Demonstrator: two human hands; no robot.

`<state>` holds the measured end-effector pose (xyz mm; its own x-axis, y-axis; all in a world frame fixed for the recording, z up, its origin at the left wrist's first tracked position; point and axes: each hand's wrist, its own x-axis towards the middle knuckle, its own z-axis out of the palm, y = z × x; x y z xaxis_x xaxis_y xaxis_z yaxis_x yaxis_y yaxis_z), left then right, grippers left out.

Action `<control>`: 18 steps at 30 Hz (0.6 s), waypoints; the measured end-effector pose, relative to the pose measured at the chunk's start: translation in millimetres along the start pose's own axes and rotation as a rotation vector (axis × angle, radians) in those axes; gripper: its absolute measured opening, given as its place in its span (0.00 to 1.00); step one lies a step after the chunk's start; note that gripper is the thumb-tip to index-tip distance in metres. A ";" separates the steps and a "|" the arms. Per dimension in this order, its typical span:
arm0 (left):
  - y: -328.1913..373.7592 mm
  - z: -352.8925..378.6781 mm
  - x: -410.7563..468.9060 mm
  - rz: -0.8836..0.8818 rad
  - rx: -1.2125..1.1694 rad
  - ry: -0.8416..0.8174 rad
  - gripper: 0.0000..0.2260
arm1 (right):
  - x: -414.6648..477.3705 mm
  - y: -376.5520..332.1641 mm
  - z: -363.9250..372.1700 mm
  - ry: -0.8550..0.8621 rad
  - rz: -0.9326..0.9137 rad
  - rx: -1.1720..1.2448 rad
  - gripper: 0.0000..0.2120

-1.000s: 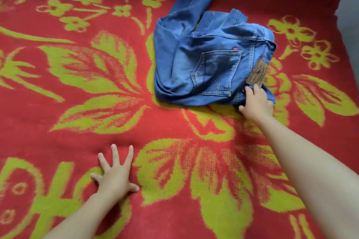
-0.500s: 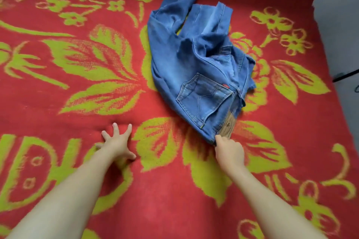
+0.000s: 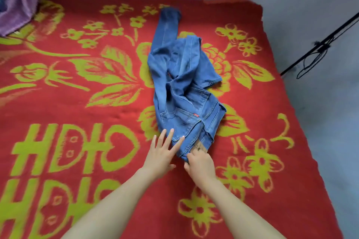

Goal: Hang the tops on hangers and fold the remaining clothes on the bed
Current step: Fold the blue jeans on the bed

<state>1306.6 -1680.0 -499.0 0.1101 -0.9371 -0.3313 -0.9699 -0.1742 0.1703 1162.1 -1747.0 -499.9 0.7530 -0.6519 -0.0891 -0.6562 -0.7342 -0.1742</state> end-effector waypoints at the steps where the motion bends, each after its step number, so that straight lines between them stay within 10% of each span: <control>1: 3.1 -5.6 -4.2 0.045 0.017 0.011 0.53 | -10.7 -3.3 -4.4 0.026 -0.050 0.010 0.17; 6: 29.4 -37.7 -45.6 0.324 0.005 0.026 0.14 | -77.8 -8.3 -40.0 0.167 -0.076 0.080 0.15; 9: 59.6 -55.7 -74.6 0.181 -0.210 -0.091 0.13 | -118.4 -3.8 -60.8 0.305 -0.007 0.178 0.10; 14: 90.6 -105.4 -119.0 0.080 -0.356 0.081 0.16 | -178.6 24.5 -111.3 0.201 0.299 0.424 0.55; 18: 98.6 -153.5 -143.1 0.122 -0.630 0.291 0.15 | -203.1 47.3 -120.3 0.005 0.417 0.371 0.66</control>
<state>1228.5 -1609.5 -292.4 0.1478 -0.9886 -0.0295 -0.6778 -0.1230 0.7249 972.3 -1672.2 -372.0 0.4327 -0.8742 -0.2202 -0.8370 -0.2988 -0.4585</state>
